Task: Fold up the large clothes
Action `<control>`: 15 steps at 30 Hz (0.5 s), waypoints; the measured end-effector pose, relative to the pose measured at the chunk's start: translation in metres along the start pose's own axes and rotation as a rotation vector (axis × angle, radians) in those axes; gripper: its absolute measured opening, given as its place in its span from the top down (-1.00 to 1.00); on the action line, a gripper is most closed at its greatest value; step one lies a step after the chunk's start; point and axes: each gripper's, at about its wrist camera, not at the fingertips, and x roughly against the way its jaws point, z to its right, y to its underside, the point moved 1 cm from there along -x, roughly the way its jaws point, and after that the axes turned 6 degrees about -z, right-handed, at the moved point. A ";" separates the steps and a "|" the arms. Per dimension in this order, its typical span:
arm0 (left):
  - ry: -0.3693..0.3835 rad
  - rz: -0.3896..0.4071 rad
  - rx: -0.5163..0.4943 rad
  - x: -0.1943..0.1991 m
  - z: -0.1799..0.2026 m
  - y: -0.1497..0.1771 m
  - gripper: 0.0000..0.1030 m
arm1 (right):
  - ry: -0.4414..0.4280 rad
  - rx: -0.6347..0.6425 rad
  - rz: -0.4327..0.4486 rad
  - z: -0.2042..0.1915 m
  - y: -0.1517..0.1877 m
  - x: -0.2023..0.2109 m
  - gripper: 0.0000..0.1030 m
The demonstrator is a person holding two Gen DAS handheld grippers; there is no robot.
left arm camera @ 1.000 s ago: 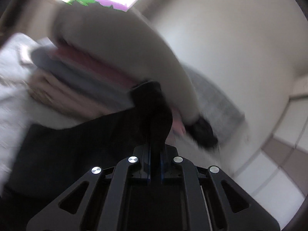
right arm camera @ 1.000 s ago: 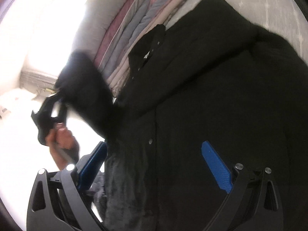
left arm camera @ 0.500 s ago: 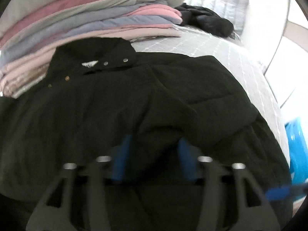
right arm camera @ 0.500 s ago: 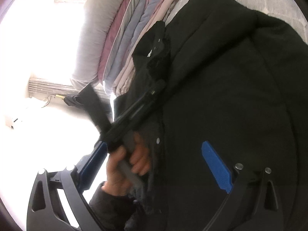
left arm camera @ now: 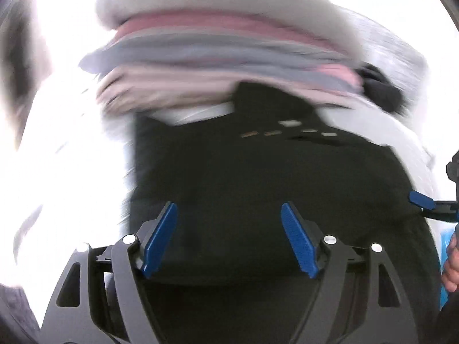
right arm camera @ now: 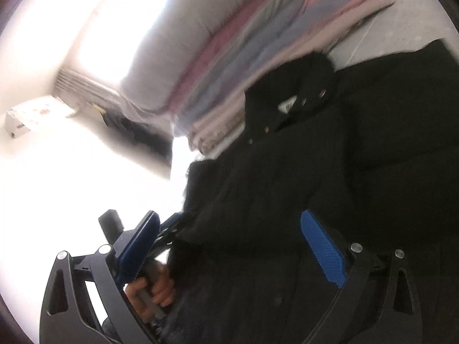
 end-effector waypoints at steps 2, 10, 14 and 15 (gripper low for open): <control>-0.015 -0.076 0.066 -0.020 -0.039 0.014 -0.38 | 0.094 -0.064 -0.077 0.025 -0.005 -0.040 -0.84; -0.013 -0.058 0.129 -0.021 -0.075 0.024 -0.54 | 0.151 0.052 0.036 0.022 -0.002 -0.012 -0.83; 0.025 -0.002 0.090 0.004 -0.059 0.019 -0.55 | 0.371 0.014 0.138 0.055 -0.014 0.036 -0.84; 0.032 -0.010 0.092 0.003 -0.057 0.019 -0.55 | 0.413 -0.017 0.111 0.069 -0.017 0.036 -0.84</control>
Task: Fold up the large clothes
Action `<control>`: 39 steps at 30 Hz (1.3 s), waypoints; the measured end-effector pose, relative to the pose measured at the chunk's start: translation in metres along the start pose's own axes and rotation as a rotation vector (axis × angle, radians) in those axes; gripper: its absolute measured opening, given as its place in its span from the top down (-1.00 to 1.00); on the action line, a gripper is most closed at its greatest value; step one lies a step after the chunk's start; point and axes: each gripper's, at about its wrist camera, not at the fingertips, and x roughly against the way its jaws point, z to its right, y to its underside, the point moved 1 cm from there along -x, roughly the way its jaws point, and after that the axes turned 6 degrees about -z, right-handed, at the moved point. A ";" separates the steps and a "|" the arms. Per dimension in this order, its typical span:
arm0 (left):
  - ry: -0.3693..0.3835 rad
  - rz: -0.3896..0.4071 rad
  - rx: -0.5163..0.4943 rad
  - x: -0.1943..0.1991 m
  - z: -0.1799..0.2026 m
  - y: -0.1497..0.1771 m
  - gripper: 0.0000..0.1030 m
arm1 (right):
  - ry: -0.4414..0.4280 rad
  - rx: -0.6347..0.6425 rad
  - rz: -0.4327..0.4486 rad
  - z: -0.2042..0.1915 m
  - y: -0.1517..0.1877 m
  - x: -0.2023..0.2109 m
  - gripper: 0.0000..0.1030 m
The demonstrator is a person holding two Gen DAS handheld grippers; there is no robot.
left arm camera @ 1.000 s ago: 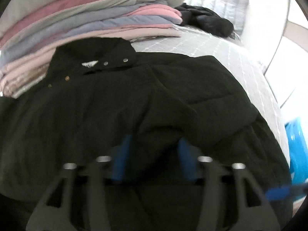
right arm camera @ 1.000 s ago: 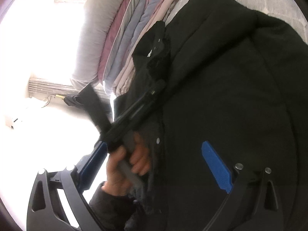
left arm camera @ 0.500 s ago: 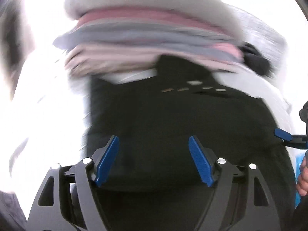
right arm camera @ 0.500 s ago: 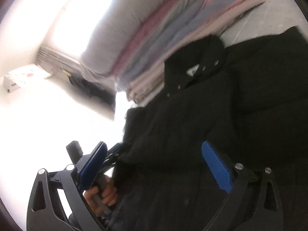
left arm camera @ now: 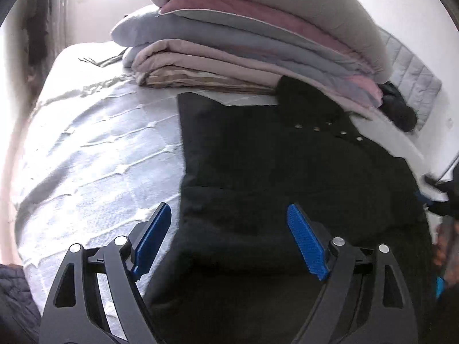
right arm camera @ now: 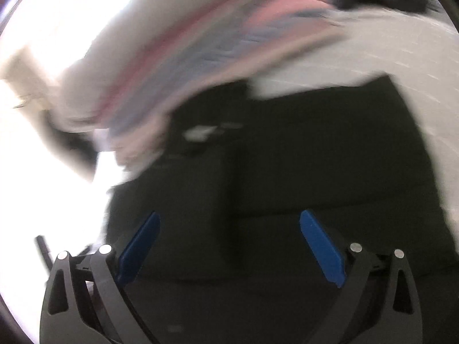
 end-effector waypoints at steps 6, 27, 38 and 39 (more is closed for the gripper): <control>-0.015 -0.107 0.090 -0.036 -0.019 0.011 -0.55 | 0.015 0.067 -0.152 0.017 0.002 0.000 -0.84; 0.306 -0.325 0.240 0.139 -0.142 0.188 -0.74 | -0.245 -0.250 -0.292 0.223 0.293 0.223 -0.84; 0.322 -0.343 0.199 0.159 -0.127 0.245 -0.75 | -0.430 -0.245 -0.427 0.205 0.326 0.194 -0.84; 0.354 -0.366 0.210 0.155 -0.125 0.249 -0.76 | -0.441 -0.243 -0.429 0.201 0.325 0.190 -0.84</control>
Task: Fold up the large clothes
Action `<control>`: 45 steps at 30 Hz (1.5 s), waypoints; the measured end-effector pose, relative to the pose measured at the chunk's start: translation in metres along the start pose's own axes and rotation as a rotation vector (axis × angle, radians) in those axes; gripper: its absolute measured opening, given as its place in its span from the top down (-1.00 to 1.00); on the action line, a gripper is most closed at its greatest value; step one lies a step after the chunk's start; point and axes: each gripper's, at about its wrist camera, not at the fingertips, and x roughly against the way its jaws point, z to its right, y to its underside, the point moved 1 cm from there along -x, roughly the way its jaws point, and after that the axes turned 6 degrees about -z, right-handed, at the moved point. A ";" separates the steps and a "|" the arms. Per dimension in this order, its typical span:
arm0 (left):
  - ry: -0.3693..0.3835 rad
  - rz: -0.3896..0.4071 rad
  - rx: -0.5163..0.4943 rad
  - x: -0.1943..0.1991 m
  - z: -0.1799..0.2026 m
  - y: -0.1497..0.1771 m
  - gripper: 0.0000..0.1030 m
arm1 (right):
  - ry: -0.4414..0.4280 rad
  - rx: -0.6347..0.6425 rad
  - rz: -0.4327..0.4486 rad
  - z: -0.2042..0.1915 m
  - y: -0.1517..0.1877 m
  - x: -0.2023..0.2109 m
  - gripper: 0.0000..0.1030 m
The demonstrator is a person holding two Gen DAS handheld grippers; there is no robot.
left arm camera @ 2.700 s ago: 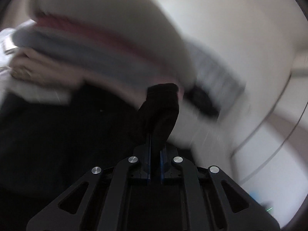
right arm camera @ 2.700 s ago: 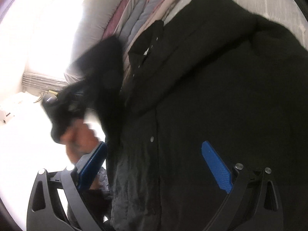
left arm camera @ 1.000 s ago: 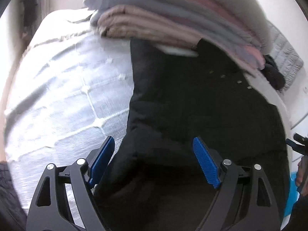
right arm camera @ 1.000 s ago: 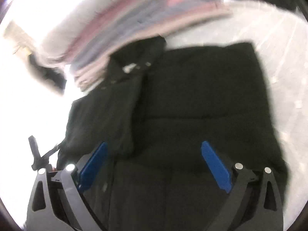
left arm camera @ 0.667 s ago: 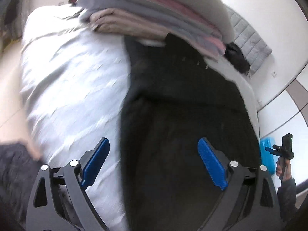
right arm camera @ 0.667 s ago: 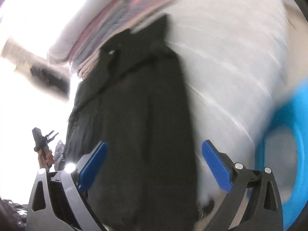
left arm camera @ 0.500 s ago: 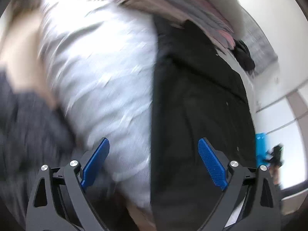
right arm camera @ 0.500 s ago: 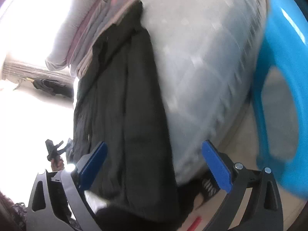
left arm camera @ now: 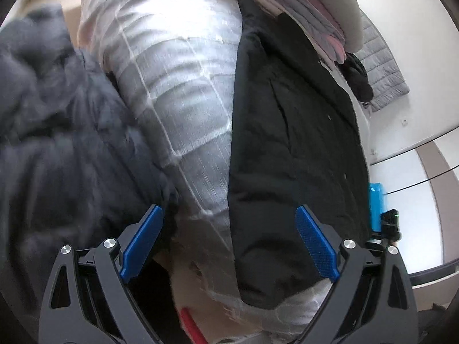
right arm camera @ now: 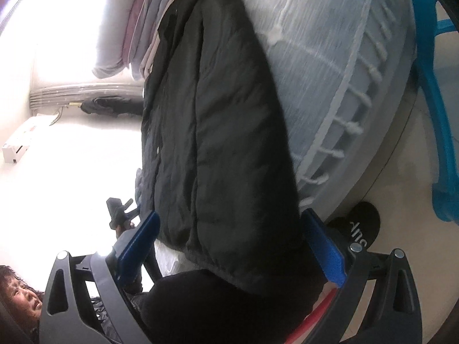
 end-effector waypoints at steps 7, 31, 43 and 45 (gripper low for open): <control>0.048 -0.144 -0.020 -0.064 0.019 0.018 -0.76 | -0.028 0.018 -0.032 -0.009 0.003 -0.012 -0.81; 0.095 0.026 -0.102 -0.024 0.111 0.022 0.82 | -0.008 0.244 0.171 -0.095 0.036 0.010 0.66; 0.160 0.067 -0.181 0.037 0.136 0.069 0.83 | -0.068 0.350 0.230 -0.151 0.109 0.044 0.67; 0.159 0.063 -0.176 0.050 0.129 0.085 0.83 | -0.078 0.337 0.239 -0.146 0.130 0.052 0.67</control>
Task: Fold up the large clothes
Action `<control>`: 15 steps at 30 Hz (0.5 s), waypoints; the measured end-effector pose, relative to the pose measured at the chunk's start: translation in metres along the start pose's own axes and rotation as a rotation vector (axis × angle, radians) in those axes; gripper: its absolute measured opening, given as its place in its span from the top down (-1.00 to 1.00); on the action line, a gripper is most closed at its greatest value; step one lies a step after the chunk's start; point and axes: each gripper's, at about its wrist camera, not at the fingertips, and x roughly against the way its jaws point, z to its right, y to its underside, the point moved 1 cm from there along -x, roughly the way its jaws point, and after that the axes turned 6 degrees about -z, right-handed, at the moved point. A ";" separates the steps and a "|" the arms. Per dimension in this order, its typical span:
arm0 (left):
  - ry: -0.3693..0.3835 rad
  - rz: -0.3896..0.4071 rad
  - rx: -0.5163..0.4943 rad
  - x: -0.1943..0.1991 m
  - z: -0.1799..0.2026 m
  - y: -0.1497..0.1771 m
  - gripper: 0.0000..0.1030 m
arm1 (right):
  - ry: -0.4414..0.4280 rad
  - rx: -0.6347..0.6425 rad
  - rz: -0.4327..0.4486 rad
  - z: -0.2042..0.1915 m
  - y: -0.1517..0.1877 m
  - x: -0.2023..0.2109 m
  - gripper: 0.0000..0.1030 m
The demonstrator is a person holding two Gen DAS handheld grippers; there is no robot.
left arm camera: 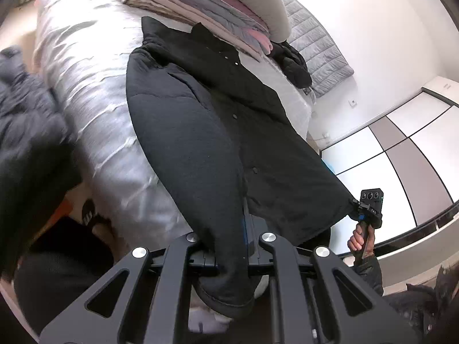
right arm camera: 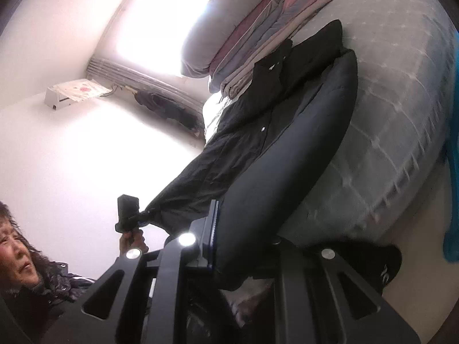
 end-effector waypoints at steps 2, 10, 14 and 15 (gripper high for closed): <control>0.001 -0.002 0.000 0.015 0.000 0.020 0.83 | -0.004 -0.005 0.003 -0.008 0.017 0.010 0.67; 0.017 -0.197 0.062 -0.026 -0.039 0.059 0.65 | 0.057 -0.108 -0.134 0.029 0.061 -0.002 0.45; 0.038 -0.227 0.176 -0.044 -0.070 0.065 0.38 | -0.045 -0.186 -0.134 0.053 0.060 0.000 -0.04; 0.045 -0.224 0.187 -0.044 -0.073 0.067 0.26 | -0.055 -0.189 -0.133 0.054 0.059 0.002 -0.25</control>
